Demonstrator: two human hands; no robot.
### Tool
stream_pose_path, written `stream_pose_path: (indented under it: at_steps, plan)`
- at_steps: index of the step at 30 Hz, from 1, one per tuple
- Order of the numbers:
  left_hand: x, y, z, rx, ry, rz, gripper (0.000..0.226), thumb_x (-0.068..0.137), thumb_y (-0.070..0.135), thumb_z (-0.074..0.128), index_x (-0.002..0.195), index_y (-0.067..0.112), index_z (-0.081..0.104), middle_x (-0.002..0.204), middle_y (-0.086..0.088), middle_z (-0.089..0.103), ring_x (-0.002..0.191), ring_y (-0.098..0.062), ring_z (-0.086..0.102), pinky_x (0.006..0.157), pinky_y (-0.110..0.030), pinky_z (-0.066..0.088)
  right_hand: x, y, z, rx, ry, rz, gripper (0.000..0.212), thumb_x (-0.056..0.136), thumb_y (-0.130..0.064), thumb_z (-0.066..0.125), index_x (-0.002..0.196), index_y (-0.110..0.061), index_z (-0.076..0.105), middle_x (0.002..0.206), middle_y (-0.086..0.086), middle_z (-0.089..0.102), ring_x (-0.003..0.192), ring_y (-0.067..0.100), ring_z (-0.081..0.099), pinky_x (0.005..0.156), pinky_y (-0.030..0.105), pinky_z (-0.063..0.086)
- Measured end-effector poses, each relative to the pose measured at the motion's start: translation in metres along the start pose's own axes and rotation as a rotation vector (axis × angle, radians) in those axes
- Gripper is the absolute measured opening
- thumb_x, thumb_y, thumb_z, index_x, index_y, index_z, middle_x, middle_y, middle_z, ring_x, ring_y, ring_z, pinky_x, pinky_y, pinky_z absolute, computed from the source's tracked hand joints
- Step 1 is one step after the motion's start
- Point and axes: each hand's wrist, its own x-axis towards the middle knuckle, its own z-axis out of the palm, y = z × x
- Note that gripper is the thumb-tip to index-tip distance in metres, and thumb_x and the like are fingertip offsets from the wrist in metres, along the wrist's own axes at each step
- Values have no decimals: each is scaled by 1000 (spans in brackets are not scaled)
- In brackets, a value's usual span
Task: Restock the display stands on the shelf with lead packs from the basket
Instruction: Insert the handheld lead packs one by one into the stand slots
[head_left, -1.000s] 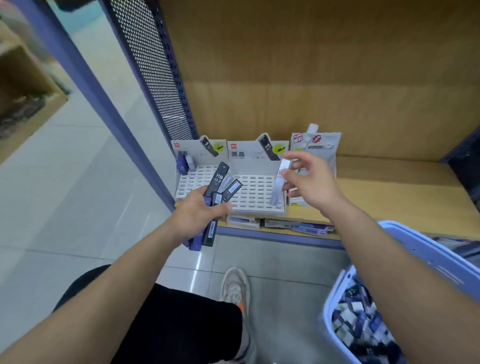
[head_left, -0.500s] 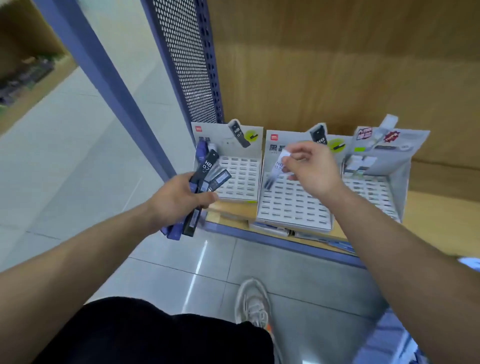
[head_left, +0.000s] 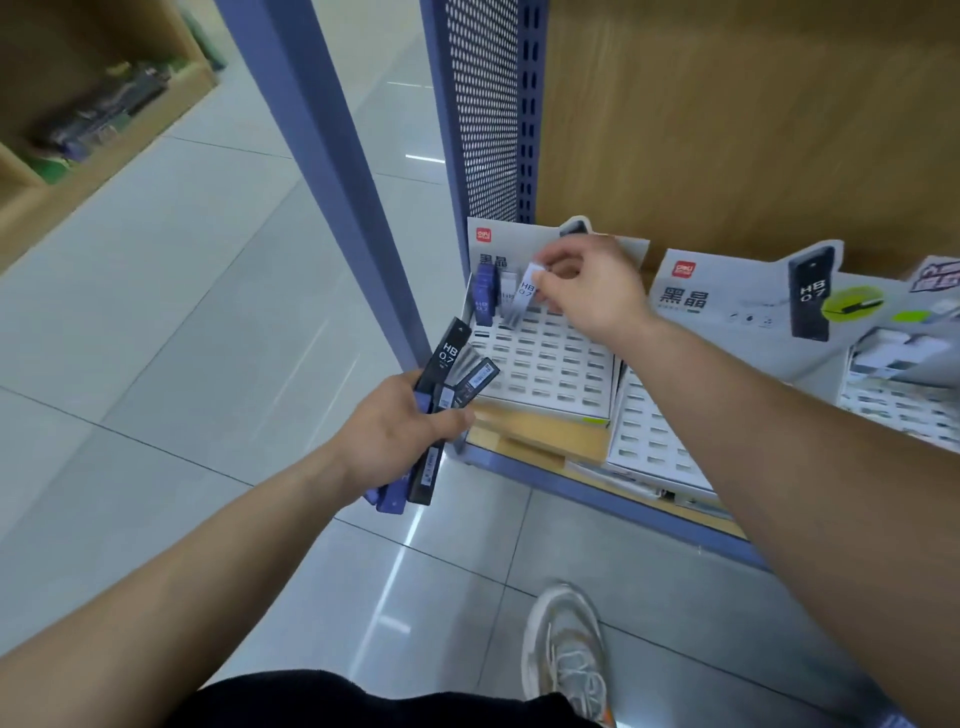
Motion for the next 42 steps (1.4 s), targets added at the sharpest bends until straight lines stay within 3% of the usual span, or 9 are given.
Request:
stream_pose_path:
  at_steps: [9, 16, 18, 20, 24, 29, 33, 37, 42]
  plan:
    - [5, -4, 5, -74, -14, -41, 19, 91, 30, 74, 105, 21, 65, 77, -1, 72, 58, -1, 61, 55, -7, 45, 3, 2, 12, -203, -31, -130, 5, 91, -22, 71, 96, -22, 71, 86, -4, 68, 81, 13, 64, 76, 30, 55]
    - [11, 1, 9, -154, -18, -29, 25, 90, 31, 74, 111, 20, 66, 90, -4, 76, 72, -9, 69, 71, -22, 54, 3, -2, 22, -349, -76, -257, 20, 93, -15, 66, 112, -21, 68, 89, -3, 68, 81, 17, 64, 78, 33, 56]
    - [11, 3, 11, -174, -22, -22, 26, 91, 32, 74, 113, 21, 66, 91, -5, 76, 78, -13, 70, 78, -27, 57, 1, 0, 25, -394, -84, -284, 19, 94, -15, 64, 111, -23, 63, 89, -1, 68, 80, 21, 64, 76, 37, 56]
    - [11, 5, 12, -185, -20, -12, 25, 91, 32, 73, 113, 20, 66, 91, -6, 75, 76, -11, 69, 76, -25, 57, -1, 4, 27, -412, -92, -284, 15, 94, -16, 64, 108, -22, 65, 94, 1, 70, 86, 22, 65, 80, 41, 56]
    - [10, 7, 12, -213, -28, -11, 24, 91, 32, 74, 112, 22, 65, 90, -6, 75, 72, -8, 68, 72, -23, 53, -4, 5, 23, -339, -82, -227, 18, 97, -22, 60, 110, -25, 73, 99, -5, 74, 90, 15, 68, 86, 40, 57]
    - [7, 14, 14, -265, -56, 20, 24, 91, 25, 74, 110, 15, 65, 85, -8, 75, 70, -10, 65, 74, -24, 55, -43, -9, 2, -84, -90, -144, 22, 92, -30, 67, 114, -27, 71, 95, -15, 69, 77, -1, 64, 72, 14, 53]
    - [4, 25, 18, -293, -84, 50, 24, 91, 22, 74, 112, 13, 66, 79, -1, 72, 67, -7, 63, 66, -20, 51, -71, -14, -9, 148, -282, 77, 18, 90, -20, 73, 108, -19, 69, 88, 4, 72, 71, 16, 73, 69, 40, 63]
    - [4, 31, 19, -350, -79, 41, 23, 90, 25, 75, 110, 15, 68, 84, -4, 74, 69, -12, 64, 69, -28, 52, -75, -20, -26, 333, -258, 176, 18, 90, -5, 71, 107, -5, 64, 86, 22, 70, 72, 23, 73, 67, 32, 62]
    - [5, 41, 20, -431, -18, 30, 11, 93, 22, 71, 101, 16, 68, 75, 0, 69, 62, -12, 60, 62, -29, 51, -76, -17, -46, 535, -253, 286, 15, 90, -1, 68, 102, -1, 58, 81, 16, 70, 70, 23, 71, 73, 37, 63]
